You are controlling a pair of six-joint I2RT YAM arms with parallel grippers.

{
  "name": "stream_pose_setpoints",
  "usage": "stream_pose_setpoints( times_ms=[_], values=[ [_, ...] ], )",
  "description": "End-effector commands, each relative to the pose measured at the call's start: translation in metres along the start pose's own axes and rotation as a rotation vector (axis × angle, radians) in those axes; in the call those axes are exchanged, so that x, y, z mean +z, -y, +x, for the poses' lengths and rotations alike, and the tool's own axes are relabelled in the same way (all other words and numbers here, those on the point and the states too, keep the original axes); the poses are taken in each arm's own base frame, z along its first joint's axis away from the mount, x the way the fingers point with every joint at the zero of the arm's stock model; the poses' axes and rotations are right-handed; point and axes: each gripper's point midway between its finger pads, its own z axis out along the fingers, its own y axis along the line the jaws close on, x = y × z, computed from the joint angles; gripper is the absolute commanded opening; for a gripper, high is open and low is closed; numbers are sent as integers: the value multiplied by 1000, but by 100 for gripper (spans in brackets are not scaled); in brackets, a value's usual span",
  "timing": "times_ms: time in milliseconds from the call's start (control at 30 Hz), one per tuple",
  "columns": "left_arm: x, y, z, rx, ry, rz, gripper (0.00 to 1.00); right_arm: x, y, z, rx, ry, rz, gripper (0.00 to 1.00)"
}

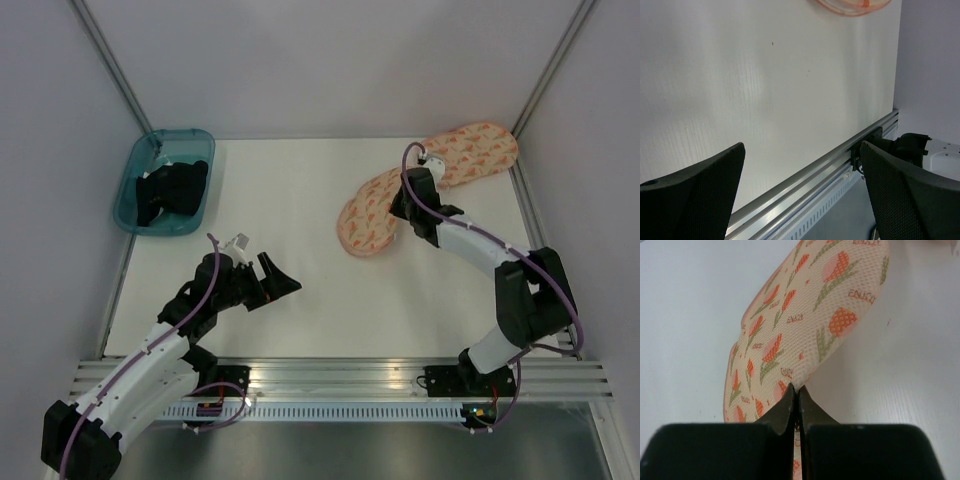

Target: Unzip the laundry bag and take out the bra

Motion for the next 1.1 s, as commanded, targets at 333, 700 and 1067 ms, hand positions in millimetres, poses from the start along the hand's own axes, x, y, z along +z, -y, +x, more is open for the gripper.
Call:
stream_pose_setpoints(
  times_ms=[333,700,1067],
  values=[
    [-4,6,1,10,-5,25,100,7,-16,-219,16,320,-14,0],
    [-4,11,-6,24,-5,5,100,32,76,-360,105,570,-33,1],
    [-1,10,-9,14,-4,-11,100,166,162,-160,257,149,57,0]
  ],
)
